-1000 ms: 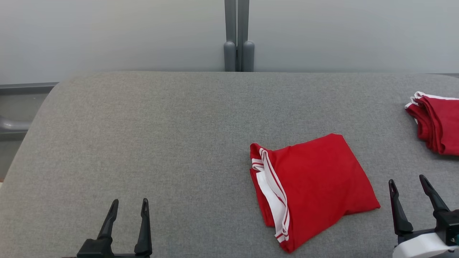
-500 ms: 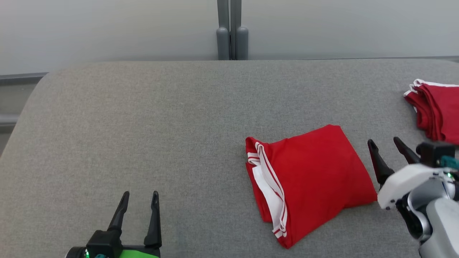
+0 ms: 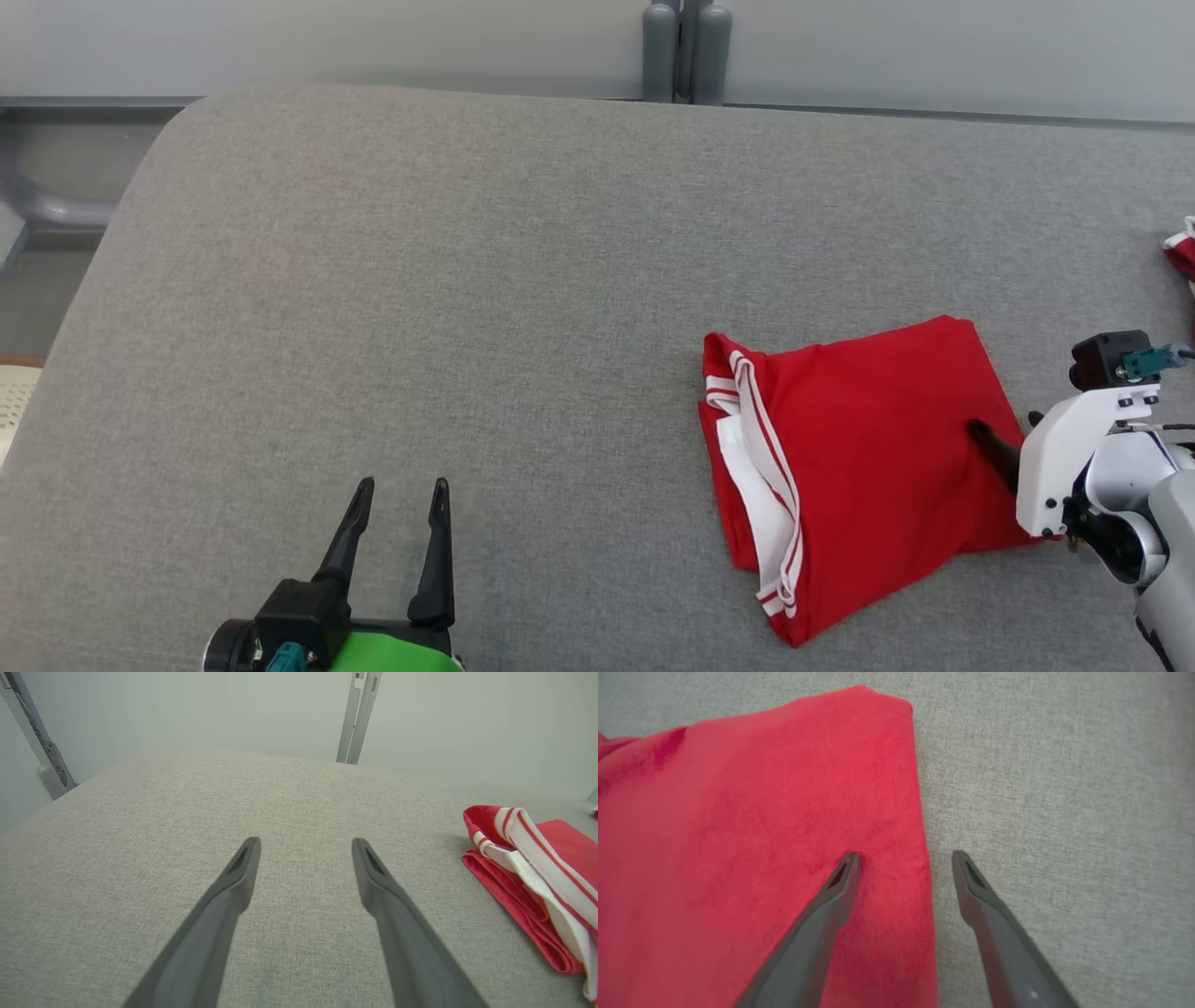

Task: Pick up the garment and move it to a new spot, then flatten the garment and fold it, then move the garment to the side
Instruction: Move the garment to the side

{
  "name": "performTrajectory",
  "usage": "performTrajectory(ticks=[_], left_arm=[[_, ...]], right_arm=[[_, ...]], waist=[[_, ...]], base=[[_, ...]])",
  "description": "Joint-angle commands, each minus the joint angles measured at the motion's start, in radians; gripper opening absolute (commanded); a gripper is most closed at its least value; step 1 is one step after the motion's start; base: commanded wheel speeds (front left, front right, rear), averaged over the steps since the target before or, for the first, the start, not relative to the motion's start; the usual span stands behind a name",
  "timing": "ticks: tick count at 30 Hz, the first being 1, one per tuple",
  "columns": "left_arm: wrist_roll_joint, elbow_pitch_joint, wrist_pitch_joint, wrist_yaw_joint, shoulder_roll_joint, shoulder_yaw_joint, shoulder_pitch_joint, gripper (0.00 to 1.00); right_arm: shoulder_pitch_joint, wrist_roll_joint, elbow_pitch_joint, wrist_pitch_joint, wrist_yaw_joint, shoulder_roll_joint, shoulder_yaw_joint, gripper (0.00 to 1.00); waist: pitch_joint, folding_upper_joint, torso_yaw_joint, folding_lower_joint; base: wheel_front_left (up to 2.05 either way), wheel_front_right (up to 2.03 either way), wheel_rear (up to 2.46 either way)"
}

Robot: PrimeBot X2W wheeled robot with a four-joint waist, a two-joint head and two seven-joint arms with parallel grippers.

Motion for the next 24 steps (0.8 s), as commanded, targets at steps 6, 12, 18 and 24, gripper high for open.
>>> performTrajectory(ticks=[6, 12, 18, 24], left_arm=[[-0.014, -0.01, -0.003, 0.011, 0.003, -0.001, -0.034, 1.0], [-0.037, -0.019, -0.002, 0.026, 0.003, -0.007, -0.052, 1.0], [-0.032, -0.016, -0.003, 0.02, 0.003, 0.001, -0.063, 1.0], [-0.016, -0.014, -0.002, 0.003, 0.003, -0.006, -0.097, 1.0]], right_arm=[[-0.032, 0.075, 0.059, 0.035, -0.001, 0.004, 0.03, 0.42], [-0.088, 0.17, 0.014, -0.017, -0.001, -0.038, 0.068, 0.0], [-0.231, 0.176, -0.048, -0.063, -0.002, -0.124, 0.06, 0.0], [-0.373, 0.107, -0.037, -0.082, -0.001, -0.171, 0.046, 0.0]], waist=[[0.041, 0.0, 0.028, 0.0], [0.063, 0.0, 0.007, 0.0], [0.084, 0.0, -0.071, 0.0], [0.106, 0.0, -0.135, 0.0]], base=[[0.0, 0.0, 0.0], [0.0, 0.0, 0.0], [0.0, 0.0, 0.0], [0.0, 0.0, 0.0]])
